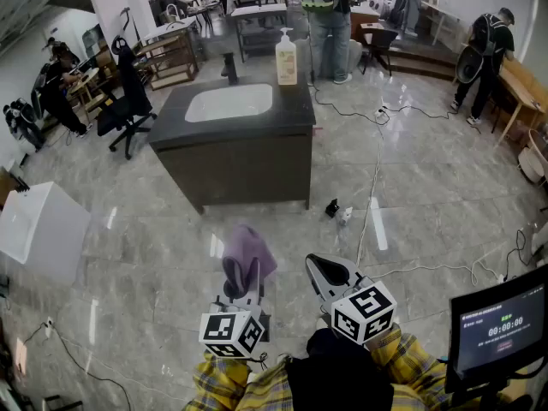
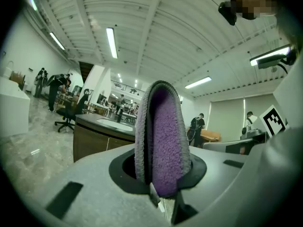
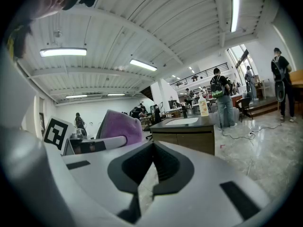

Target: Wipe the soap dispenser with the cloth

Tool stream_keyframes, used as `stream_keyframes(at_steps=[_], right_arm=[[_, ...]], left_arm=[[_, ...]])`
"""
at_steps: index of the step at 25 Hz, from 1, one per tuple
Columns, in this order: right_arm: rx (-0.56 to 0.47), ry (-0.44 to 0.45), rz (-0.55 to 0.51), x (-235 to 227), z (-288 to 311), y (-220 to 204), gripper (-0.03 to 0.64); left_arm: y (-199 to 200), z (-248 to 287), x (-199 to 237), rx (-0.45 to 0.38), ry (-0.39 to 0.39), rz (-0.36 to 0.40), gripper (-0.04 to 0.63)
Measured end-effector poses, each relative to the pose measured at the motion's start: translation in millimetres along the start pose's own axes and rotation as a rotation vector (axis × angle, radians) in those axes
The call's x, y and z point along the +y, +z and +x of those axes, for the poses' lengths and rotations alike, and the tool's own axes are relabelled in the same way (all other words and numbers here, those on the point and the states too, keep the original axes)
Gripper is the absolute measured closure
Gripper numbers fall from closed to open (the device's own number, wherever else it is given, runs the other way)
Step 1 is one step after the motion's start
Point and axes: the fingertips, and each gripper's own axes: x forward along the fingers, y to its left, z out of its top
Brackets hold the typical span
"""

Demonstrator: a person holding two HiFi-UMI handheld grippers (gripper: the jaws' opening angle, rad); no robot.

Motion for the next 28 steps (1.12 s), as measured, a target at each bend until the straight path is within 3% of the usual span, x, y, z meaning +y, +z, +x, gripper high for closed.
stream_keyframes(at_steps=[11, 16, 28], right_arm=[[-0.034, -0.006, 0.082, -8.9, 3.7, -2.7, 0.612], [-0.021, 0.016, 0.063, -14.6, 7.9, -3.8, 0.612], [0.016, 0.017, 0.081, -81.8, 48.7, 9.3, 0.612]], left_arm=[[-1.3, 6.6, -7.8, -0.011, -0.062, -0.069, 0.523], [-2.8, 17.5, -10.4, -0.008, -0.076, -0.11, 0.523], [-0.6, 93.9, -14.0, 0.012, -0.092, -0.119, 0.523]])
